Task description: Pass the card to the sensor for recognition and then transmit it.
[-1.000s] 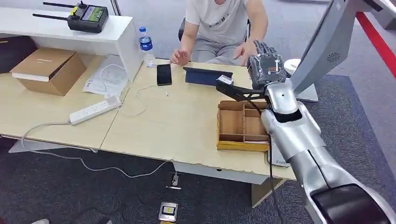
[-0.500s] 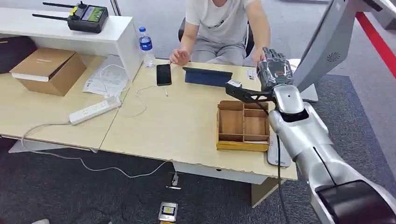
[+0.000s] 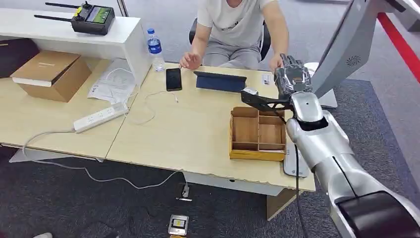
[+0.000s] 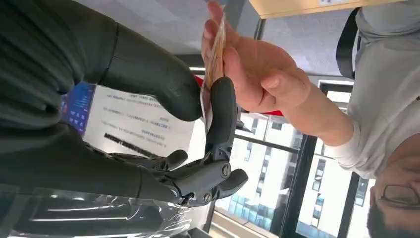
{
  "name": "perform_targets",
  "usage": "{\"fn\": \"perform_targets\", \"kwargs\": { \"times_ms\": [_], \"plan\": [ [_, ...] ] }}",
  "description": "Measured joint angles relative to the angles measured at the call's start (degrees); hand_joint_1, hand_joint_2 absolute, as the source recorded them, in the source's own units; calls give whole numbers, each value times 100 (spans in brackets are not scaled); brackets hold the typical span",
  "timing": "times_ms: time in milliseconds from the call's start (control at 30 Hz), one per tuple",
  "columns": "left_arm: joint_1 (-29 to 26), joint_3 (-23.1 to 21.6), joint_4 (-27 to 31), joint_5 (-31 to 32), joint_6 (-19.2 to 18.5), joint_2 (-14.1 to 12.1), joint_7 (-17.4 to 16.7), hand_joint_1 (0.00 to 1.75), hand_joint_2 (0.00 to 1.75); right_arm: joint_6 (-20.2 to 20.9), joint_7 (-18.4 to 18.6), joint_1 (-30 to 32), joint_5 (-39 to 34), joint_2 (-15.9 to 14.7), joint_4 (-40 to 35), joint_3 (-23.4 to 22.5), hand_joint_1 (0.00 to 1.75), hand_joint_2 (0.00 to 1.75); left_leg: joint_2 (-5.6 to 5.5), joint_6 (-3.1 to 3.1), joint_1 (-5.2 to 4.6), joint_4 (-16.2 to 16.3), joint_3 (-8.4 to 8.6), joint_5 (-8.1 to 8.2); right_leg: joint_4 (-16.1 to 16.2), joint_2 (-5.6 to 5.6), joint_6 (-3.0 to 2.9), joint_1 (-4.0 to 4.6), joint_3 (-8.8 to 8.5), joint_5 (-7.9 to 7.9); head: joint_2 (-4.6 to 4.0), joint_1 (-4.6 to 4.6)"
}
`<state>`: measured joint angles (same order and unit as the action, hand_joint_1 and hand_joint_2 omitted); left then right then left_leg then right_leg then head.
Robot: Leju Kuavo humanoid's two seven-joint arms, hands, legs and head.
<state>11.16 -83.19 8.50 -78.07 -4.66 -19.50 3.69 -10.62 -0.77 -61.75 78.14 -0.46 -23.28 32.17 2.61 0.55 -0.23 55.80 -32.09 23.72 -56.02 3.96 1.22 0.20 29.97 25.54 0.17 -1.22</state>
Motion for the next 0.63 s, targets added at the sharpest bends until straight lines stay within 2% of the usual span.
{"fn": "perform_targets", "kwargs": {
  "times_ms": [33,67,100,233,633],
  "plan": [
    [0,-6,2,9,-2,0,-6,0,0,-24,0,1,2,2,6,4,0,175,0,0,0,0,0,0,0,0,0,0,0,0,0,0],
    [0,-15,2,9,-2,0,-15,0,0,-53,0,1,4,4,20,9,0,175,0,0,0,0,0,0,0,0,0,0,0,0,0,0],
    [1,-26,2,7,-2,0,-33,0,0,-87,2,4,11,7,22,13,0,0,0,0,0,0,0,0,0,0,0,0,0,0,0,-2],
    [3,-37,2,-20,13,2,-98,0,0,-341,11,27,96,15,24,31,0,0,0,0,0,0,0,0,0,0,0,0,0,0,0,0],
    [5,-46,2,-13,-42,9,-105,0,0,-251,11,17,302,-33,-35,85,0,0,0,2,0,0,1,-1,0,0,0,0,0,-1,0,-2]
  ]
}}
